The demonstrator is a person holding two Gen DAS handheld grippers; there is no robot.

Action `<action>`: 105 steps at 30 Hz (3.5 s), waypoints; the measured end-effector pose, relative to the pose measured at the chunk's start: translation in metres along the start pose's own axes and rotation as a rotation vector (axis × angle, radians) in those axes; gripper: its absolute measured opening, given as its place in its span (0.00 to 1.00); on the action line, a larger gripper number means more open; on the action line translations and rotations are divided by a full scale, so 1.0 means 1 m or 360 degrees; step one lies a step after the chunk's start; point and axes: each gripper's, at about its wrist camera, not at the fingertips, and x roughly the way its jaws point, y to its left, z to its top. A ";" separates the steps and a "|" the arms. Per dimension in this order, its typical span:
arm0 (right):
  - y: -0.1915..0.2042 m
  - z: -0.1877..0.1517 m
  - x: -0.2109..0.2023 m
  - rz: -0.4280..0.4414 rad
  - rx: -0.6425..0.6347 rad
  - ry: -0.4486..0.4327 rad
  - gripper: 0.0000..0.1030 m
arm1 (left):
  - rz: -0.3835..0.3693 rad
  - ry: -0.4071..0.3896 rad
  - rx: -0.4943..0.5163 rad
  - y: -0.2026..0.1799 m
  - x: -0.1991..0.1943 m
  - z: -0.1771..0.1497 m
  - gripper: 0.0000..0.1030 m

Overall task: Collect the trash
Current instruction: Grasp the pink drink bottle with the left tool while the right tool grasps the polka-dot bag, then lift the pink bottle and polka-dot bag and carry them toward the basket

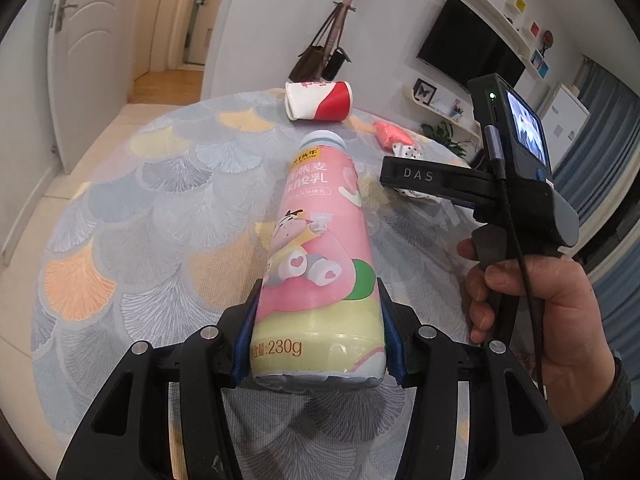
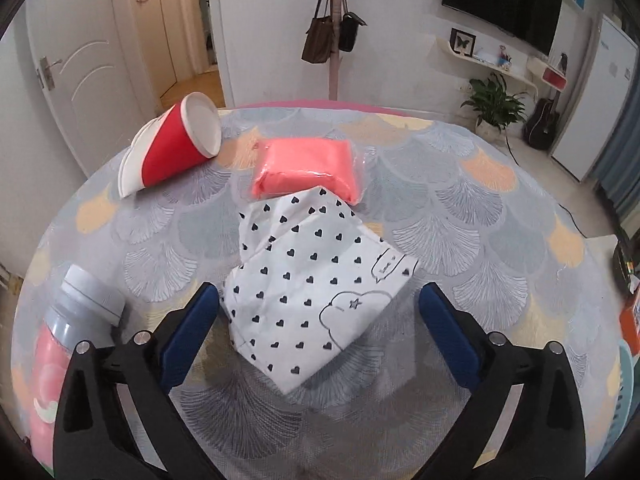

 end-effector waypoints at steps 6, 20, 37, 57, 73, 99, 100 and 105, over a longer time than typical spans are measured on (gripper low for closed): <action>-0.008 -0.003 -0.008 -0.0042 0.0076 -0.0078 0.55 | -0.0012 -0.0002 -0.0011 0.002 -0.001 0.000 0.48; -0.054 -0.059 -0.060 0.0159 0.0211 -0.0156 0.10 | -0.0043 -0.0007 -0.0031 0.009 -0.001 0.001 0.48; -0.075 -0.145 -0.164 0.0146 0.0029 -0.0506 0.06 | 0.0110 -0.0252 0.0165 -0.016 -0.042 -0.015 0.48; -0.095 -0.174 -0.214 0.0086 0.0029 -0.0681 0.06 | 0.0139 -0.0415 0.0441 -0.085 -0.111 -0.049 0.48; -0.128 -0.188 -0.227 0.0057 0.0108 -0.0721 0.06 | 0.0024 -0.0481 0.0580 -0.138 -0.124 -0.049 0.48; -0.249 -0.226 -0.230 -0.0113 0.0460 -0.0751 0.06 | -0.0227 -0.0463 0.0833 -0.253 -0.098 -0.055 0.48; -0.255 -0.228 -0.230 -0.0121 0.0479 -0.0753 0.06 | -0.0233 -0.0468 0.0840 -0.257 -0.098 -0.055 0.48; -0.270 -0.234 -0.229 -0.0142 0.0527 -0.0762 0.06 | -0.0279 -0.0476 0.0876 -0.277 -0.099 -0.053 0.48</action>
